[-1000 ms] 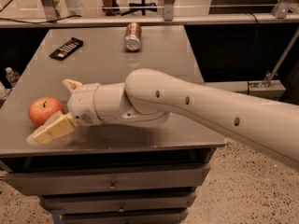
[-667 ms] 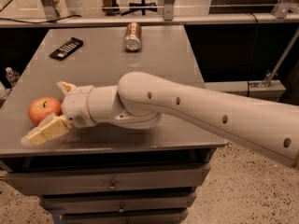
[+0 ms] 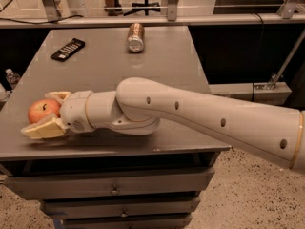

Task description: Move apple near orange can

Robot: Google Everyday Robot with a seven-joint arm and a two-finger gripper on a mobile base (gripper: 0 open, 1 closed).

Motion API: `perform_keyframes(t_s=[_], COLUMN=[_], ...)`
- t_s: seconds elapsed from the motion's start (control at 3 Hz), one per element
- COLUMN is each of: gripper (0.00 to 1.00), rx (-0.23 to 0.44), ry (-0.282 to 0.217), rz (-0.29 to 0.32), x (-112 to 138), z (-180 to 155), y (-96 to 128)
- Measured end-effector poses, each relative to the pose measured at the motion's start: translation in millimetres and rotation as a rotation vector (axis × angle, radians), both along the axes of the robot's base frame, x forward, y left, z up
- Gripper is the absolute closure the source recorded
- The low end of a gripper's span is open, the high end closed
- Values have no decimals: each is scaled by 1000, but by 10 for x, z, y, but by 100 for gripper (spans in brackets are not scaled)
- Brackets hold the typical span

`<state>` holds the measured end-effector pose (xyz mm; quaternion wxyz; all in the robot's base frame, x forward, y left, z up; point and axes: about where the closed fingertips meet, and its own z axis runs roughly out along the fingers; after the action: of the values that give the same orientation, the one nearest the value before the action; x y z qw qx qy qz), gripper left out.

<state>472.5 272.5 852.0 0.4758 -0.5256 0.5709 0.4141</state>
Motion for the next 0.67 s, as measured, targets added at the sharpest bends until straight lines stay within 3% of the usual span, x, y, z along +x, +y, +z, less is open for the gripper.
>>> perform_keyframes(t_s=[0.67], gripper=[87], rx=[-21], ry=[-13], rz=[-51], x=[131], z=[48], y=[-291])
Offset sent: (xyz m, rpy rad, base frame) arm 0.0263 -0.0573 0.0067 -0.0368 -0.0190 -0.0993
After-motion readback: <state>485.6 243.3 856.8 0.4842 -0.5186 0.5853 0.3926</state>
